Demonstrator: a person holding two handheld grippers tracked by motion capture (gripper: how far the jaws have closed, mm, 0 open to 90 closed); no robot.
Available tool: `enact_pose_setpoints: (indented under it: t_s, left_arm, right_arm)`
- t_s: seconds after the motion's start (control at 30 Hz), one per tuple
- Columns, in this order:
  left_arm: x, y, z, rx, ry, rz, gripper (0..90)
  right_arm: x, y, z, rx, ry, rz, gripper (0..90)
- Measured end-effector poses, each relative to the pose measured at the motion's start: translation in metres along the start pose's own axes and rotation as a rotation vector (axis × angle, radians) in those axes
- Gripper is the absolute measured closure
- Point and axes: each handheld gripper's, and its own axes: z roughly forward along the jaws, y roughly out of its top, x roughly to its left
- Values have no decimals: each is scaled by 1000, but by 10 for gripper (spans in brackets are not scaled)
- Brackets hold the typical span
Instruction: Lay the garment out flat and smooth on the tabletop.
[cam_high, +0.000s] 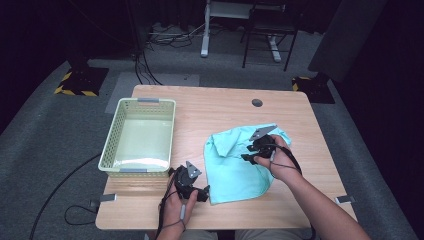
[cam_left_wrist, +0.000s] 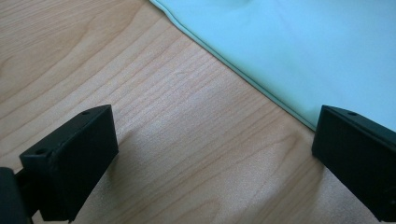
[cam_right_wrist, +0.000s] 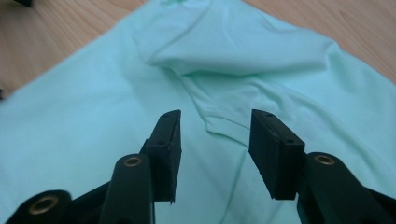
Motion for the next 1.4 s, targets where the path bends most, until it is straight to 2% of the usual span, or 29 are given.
enact_pose_setpoints:
  t_s: [0.07, 0.37, 0.47, 0.57, 0.67, 0.87, 0.97, 1.03, 1.1, 1.4]
  left_arm:
    - [0, 0, 0, 0, 0, 0, 1]
    - [0, 0, 0, 0, 0, 0, 1]
    - [0, 0, 0, 1, -1, -4, 1]
    - [0, 0, 0, 1, -1, -4, 1]
    - [0, 0, 0, 1, -1, -3, 1]
    - [-3, 0, -1, -10, 6, 7, 23]
    - [-6, 0, -3, -19, -8, 10, 92]
    - [-8, 1, -5, -17, -14, 14, 176]
    - [-10, 2, -6, -10, -17, 23, 149]
    - [-18, 8, -13, -18, -22, 28, 159]
  right_arm:
    - [-5, -3, 5, 19, -27, 0, 556]
    - [-20, -16, 25, 86, -24, 55, 610]
    - [-22, -20, 29, 117, -17, 53, 722]
    - [-22, -21, 29, 124, -26, 55, 829]
    - [-23, -22, 26, 121, -23, 62, 878]
    - [-23, -22, 7, 65, -38, 61, 886]
    - [-22, -24, -8, 36, -44, 60, 886]
    - [-21, -26, -18, 16, -49, 59, 887]
    - [-21, -28, -29, -2, -56, 60, 887]
    - [-22, -53, -65, -51, -71, 83, 886]
